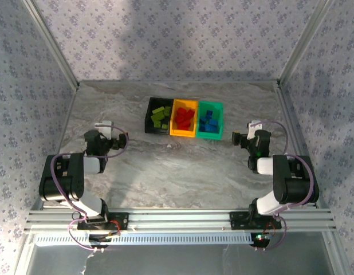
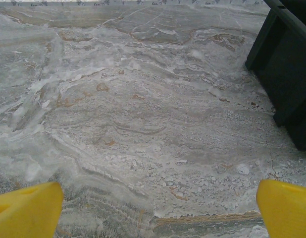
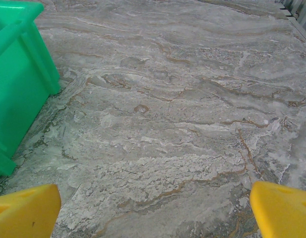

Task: Sort the legos into containers by color
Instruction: Reset both arms

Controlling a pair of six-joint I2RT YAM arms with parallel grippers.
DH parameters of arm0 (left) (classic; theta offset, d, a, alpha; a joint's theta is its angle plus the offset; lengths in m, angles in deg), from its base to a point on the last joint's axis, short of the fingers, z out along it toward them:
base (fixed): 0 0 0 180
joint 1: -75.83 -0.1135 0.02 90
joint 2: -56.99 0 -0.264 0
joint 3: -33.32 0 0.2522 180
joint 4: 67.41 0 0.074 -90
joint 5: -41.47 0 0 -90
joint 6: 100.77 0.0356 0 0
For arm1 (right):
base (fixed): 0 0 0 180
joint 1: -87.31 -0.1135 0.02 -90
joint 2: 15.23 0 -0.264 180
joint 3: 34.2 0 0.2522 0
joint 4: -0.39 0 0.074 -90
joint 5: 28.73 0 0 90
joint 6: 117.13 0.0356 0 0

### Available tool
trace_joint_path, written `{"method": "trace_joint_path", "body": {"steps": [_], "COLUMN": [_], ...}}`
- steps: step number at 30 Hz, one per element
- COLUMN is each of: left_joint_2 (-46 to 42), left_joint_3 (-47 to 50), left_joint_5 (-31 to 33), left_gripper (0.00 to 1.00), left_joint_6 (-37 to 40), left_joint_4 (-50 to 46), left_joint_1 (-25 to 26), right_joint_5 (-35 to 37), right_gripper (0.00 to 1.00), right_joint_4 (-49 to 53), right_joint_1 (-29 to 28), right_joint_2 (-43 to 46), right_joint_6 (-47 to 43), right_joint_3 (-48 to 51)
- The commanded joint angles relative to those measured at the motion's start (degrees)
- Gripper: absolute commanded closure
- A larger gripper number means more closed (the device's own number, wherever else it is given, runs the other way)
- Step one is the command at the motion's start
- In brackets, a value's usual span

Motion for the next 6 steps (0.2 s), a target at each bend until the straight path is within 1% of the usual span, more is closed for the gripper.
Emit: {"method": "trace_joint_path", "body": {"steps": [1, 6], "left_joint_2": [-0.8, -0.8], "left_joint_3": [0.2, 0.2], "left_joint_5": [-1.7, -1.7], "left_gripper": [0.0, 0.0], "left_joint_6": [1.2, 1.2], "left_joint_4": [2.2, 2.2], "left_joint_1": [-0.5, -0.4], "right_joint_5": [-0.2, -0.2], "right_gripper": [0.0, 0.0], "right_joint_4": [-0.2, -0.3], "right_joint_1": [0.1, 0.1], "right_joint_2": [-0.6, -0.6], "right_joint_6": [0.5, 0.5], "right_joint_3": [-1.2, -1.2]}}
